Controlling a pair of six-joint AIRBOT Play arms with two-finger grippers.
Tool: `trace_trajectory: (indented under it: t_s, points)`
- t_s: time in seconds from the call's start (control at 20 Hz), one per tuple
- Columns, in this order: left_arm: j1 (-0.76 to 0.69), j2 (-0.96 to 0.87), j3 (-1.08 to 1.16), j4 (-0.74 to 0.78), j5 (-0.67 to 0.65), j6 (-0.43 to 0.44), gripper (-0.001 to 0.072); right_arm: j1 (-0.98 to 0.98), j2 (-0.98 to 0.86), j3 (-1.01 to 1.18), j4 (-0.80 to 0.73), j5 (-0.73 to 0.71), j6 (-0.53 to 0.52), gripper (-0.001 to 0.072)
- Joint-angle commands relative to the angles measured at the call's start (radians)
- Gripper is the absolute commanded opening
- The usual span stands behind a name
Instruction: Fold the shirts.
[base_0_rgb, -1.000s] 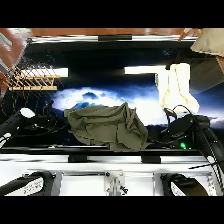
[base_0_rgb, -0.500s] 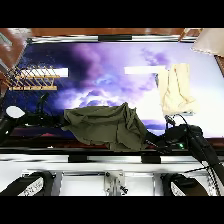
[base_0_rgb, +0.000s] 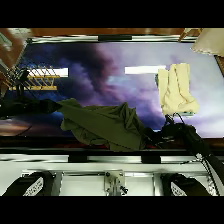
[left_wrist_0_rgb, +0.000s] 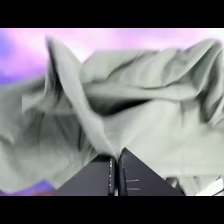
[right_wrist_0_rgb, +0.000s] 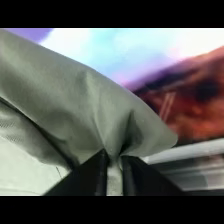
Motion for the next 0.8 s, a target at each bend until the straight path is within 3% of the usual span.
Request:
trace_trajectory:
  t_s: [0.0,0.2,0.45,0.55,0.75]
  points:
    - [0.003,0.006,0.089,0.003,0.002,-0.004,0.0036,0.000,-0.020,-0.001,-0.007,0.050,-0.012,0.0055]
    - [0.055,0.005,0.120,0.003,-0.005,-0.004,0.0036,0.000,-0.020,0.049,-0.027,0.088,-0.119,0.0060]
    - [0.193,0.005,0.191,0.000,-0.059,-0.004,0.0036,0.000,-0.030,0.373,-0.326,0.191,-0.125,0.0060]
    - [0.204,0.005,0.220,-0.002,-0.079,-0.004,0.0036,-0.006,-0.074,0.523,-0.444,0.238,-0.079,0.0060]
    - [0.199,0.004,0.212,-0.035,-0.105,-0.005,0.0036,-0.101,-0.210,0.724,-0.344,0.206,-0.043,0.0060]
